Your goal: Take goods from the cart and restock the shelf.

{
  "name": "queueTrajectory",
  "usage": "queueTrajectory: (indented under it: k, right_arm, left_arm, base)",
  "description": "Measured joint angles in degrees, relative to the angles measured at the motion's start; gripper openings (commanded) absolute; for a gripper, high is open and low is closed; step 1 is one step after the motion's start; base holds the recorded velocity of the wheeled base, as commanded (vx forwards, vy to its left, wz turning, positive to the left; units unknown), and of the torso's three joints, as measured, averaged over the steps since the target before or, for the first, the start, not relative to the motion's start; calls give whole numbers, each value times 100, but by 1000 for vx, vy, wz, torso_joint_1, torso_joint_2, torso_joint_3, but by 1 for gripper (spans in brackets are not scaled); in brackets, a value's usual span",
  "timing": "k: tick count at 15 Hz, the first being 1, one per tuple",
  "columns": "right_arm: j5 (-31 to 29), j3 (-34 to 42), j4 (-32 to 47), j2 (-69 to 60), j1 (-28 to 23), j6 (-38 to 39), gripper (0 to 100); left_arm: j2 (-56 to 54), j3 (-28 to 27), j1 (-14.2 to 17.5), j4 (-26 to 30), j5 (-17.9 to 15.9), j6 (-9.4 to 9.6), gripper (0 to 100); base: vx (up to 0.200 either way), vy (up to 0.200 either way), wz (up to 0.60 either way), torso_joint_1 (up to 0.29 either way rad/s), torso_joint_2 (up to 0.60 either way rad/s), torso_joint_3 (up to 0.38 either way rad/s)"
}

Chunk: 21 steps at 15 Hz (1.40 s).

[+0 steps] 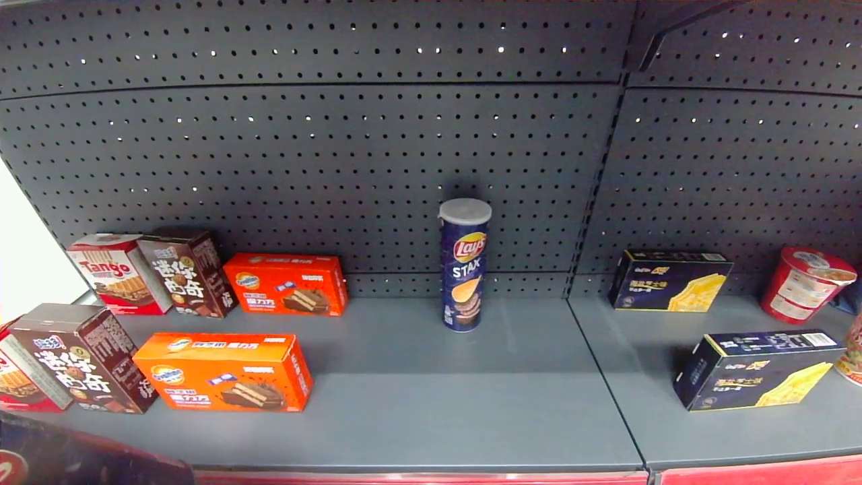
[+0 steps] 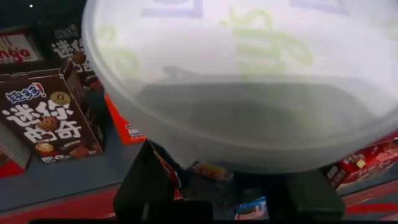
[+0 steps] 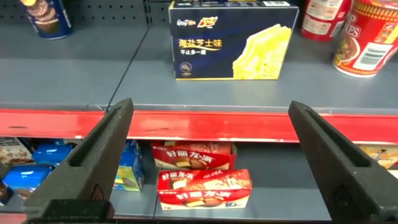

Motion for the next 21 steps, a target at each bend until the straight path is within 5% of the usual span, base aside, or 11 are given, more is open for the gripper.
queueTrajectory:
  k: [4,7,12,21]
  right_arm:
    - [-79,-7,-2,23,-2,-5,100]
    - [-17,-730,-84,408,46,-16,100]
    - [468,-2505,174,2233,1148,-29,100]
    - [1167,-2748,-211,4144,2278,-315,100]
  left_arm:
    - [-94,-193,55,293,50,38,0]
    - [-247,-433,66,739,169,55,0]
    - [-479,-568,52,909,169,269,0]
    - [-496,-507,63,928,457,388,0]
  base:
    - [0,0,0,0,0,0]
    - [0,0,0,0,0,0]
    - [0,0,0,0,0,0]
    - [0,0,0,0,0,0]
